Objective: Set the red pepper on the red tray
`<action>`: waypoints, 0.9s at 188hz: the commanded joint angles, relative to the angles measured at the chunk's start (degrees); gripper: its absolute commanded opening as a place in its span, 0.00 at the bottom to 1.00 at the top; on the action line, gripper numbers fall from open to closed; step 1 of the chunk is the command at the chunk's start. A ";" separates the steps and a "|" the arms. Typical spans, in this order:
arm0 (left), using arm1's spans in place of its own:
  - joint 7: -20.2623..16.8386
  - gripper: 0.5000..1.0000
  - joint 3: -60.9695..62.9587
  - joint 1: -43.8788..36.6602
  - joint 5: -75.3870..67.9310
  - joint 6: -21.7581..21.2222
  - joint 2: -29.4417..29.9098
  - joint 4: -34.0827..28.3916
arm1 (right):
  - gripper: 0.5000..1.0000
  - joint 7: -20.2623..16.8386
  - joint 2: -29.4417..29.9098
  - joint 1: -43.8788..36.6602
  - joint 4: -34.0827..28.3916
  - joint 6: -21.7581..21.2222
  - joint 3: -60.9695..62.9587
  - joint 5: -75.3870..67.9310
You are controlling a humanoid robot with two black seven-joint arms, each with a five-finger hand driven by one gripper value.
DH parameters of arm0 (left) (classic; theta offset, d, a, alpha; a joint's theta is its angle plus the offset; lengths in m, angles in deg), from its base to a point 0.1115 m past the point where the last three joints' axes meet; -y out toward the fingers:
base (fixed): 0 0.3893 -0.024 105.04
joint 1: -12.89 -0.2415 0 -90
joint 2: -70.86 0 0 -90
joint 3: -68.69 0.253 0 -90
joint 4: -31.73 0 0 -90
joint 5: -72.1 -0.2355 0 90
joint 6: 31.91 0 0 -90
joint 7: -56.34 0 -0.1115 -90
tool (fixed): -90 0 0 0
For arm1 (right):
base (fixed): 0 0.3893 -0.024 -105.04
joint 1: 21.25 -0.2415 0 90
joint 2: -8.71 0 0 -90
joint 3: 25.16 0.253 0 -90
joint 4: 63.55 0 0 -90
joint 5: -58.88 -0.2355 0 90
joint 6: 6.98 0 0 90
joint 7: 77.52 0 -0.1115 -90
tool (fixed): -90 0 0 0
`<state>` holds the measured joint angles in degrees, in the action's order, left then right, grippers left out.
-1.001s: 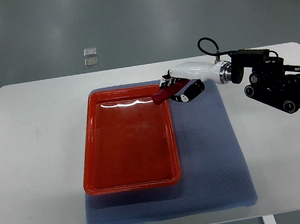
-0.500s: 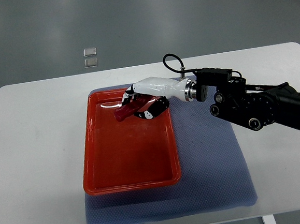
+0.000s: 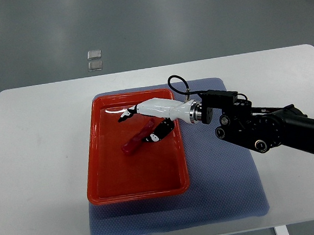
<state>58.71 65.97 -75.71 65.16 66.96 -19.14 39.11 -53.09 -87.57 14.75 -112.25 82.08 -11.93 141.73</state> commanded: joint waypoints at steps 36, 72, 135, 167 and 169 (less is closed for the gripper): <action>0.00 1.00 0.00 0.00 0.00 0.00 0.00 0.00 | 0.75 0.00 -0.13 0.13 -0.08 0.06 0.22 -0.58; 0.00 1.00 0.00 0.00 0.00 0.00 0.00 0.00 | 0.79 -0.09 -1.19 -0.05 -0.08 0.32 1.10 -4.36; 0.00 1.00 0.00 0.00 0.00 0.00 0.00 0.00 | 0.83 -0.17 -6.55 4.61 0.27 -2.84 19.99 -22.54; 0.00 1.00 0.00 0.00 0.00 0.00 0.00 0.00 | 0.83 -0.17 -9.01 8.13 1.15 -3.98 25.09 -42.15; 0.00 1.00 0.00 0.00 0.00 0.00 0.00 0.00 | 0.83 -0.17 -9.01 8.39 1.15 -4.07 25.09 -43.29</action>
<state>58.71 65.97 -75.71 65.16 66.96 -19.14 39.11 -53.26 -95.59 20.92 -111.46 78.62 10.98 109.24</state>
